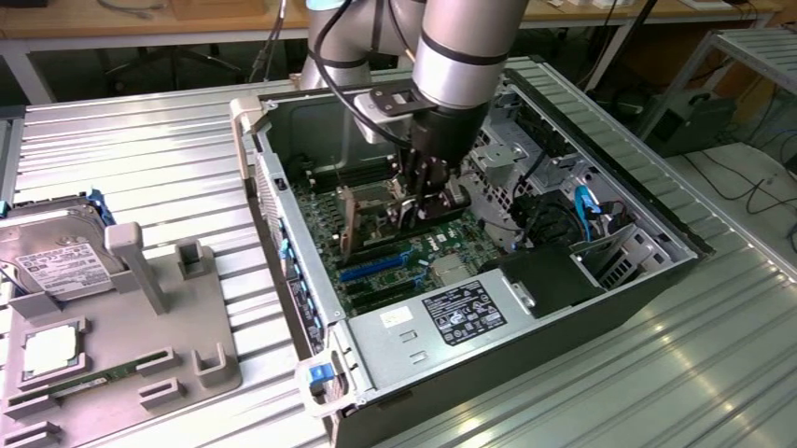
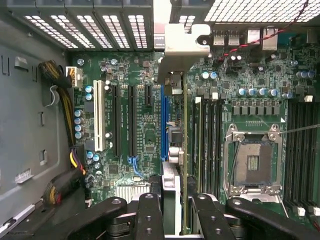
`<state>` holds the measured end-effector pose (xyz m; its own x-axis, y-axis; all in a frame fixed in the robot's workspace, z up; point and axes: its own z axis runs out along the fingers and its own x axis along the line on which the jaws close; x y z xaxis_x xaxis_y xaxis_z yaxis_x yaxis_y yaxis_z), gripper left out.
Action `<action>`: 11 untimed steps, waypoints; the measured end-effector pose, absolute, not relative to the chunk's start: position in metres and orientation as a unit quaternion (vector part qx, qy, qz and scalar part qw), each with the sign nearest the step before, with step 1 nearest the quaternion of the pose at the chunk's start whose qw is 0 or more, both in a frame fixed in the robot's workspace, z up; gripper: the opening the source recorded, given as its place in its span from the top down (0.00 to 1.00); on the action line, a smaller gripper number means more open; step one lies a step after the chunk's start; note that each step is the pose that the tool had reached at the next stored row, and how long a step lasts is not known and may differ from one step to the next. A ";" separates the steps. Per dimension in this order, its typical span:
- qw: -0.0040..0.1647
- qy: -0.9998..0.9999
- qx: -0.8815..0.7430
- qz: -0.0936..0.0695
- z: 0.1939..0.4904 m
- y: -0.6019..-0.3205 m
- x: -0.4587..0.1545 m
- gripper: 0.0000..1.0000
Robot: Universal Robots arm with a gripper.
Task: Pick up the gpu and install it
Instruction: 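Insert the gpu into the slot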
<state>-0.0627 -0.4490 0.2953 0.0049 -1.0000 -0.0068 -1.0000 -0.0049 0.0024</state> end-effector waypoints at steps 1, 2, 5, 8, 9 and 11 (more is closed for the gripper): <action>0.002 0.705 -0.709 0.003 0.294 -0.449 -0.065 0.72; 0.002 0.705 -0.709 0.003 0.293 -0.449 -0.065 0.72; 0.002 0.705 -0.709 0.003 0.290 -0.449 -0.066 0.72; 0.002 0.705 -0.710 0.003 0.288 -0.449 -0.068 0.72; 0.002 0.704 -0.710 0.003 0.288 -0.449 -0.069 0.72; 0.002 0.704 -0.710 0.003 0.288 -0.449 -0.071 0.72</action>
<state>-0.0706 -0.4490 0.2879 0.0079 -0.9999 -0.0064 -1.0000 -0.0079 0.0014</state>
